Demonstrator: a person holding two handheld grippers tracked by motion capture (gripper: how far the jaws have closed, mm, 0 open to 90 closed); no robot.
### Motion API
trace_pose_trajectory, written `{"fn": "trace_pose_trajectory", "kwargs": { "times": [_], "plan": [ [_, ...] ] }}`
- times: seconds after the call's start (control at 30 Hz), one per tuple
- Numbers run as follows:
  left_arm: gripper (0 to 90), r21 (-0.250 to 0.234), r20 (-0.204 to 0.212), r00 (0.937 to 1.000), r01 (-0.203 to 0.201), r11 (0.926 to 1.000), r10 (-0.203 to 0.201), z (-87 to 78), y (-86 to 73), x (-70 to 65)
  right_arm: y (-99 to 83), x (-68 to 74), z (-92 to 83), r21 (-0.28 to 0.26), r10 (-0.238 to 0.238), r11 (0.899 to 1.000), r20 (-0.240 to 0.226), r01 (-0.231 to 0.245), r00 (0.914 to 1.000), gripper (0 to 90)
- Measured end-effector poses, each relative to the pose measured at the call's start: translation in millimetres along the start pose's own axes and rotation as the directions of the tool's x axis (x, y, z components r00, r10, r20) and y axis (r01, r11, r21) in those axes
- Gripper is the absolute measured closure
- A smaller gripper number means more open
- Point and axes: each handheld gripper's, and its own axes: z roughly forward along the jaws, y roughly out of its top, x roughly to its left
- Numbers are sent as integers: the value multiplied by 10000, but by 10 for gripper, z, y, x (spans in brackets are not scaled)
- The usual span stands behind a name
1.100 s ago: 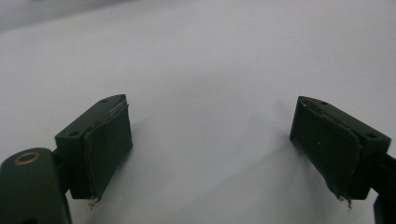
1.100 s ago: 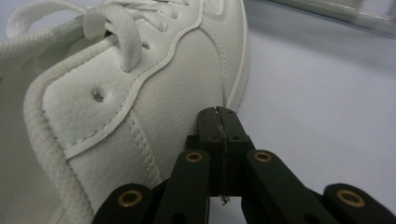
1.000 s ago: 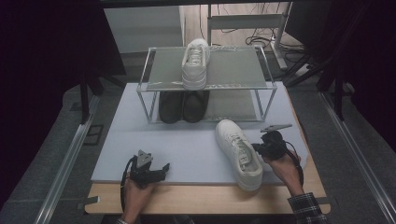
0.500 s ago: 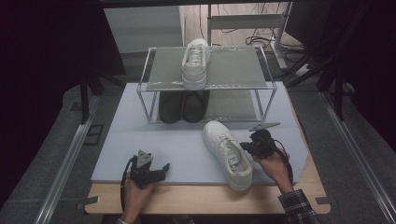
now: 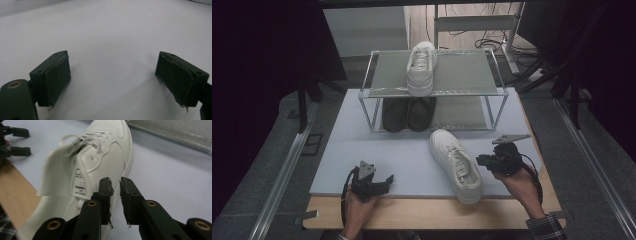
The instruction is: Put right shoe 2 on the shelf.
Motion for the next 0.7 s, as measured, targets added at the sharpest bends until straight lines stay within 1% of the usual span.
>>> {"fn": "trace_pose_trajectory", "kwargs": {
  "times": [0.1, 0.2, 0.27, 0.3, 0.33, 0.4, 0.53, 0.6, 0.67, 0.7],
  "plan": [
    [121, 1, -1, 10000, -1, 10000, 1, 0, 0, 0, 0, 52, -70, -37, -36, 10000, -228, 35, 9997, 739],
    [121, -1, -2, 10000, -1, 10000, 1, 0, 0, 0, 1, 100, -83, -20, -178, 9998, -319, 178, 9993, 685],
    [121, 0, 0, 10000, -1, 10000, 1, 0, 0, 0, 1, 113, -53, 28, -190, 9998, -460, 192, 9988, 635],
    [121, 0, 0, 10000, -1, 10000, 1, 0, 0, 0, 1, 113, -53, 28, -190, 9998, -460, 192, 9988, 635],
    [121, 0, 0, 10000, -2, 10000, 2, 0, 0, 0, -2, 118, 3, 48, -177, 9998, -483, 180, 9987, 594],
    [121, -1, 0, 10000, -3, 10000, 3, 0, 0, 0, 0, 116, 65, 116, -231, 9997, -483, 236, 9986, 570],
    [121, 20, 5, 10000, -26, 10000, 26, -2, 0, 2, 12, 109, 178, 190, -144, 9997, -581, 155, 9982, 557],
    [121, 21, 4, 10000, -31, 10000, 31, -2, 0, 2, 17, 106, 227, 230, -170, 9996, -513, 182, 9985, 562],
    [121, 20, 7, 10000, -27, 10000, 27, -2, 0, 2, 24, 102, 261, 239, -107, 9996, -577, 121, 9983, 583],
    [121, 20, 5, 10000, -62, 10000, 62, -2, 1, 5, 27, 105, 270, 221, -85, 9997, -513, 97, 9986, 623]
  ]
}}
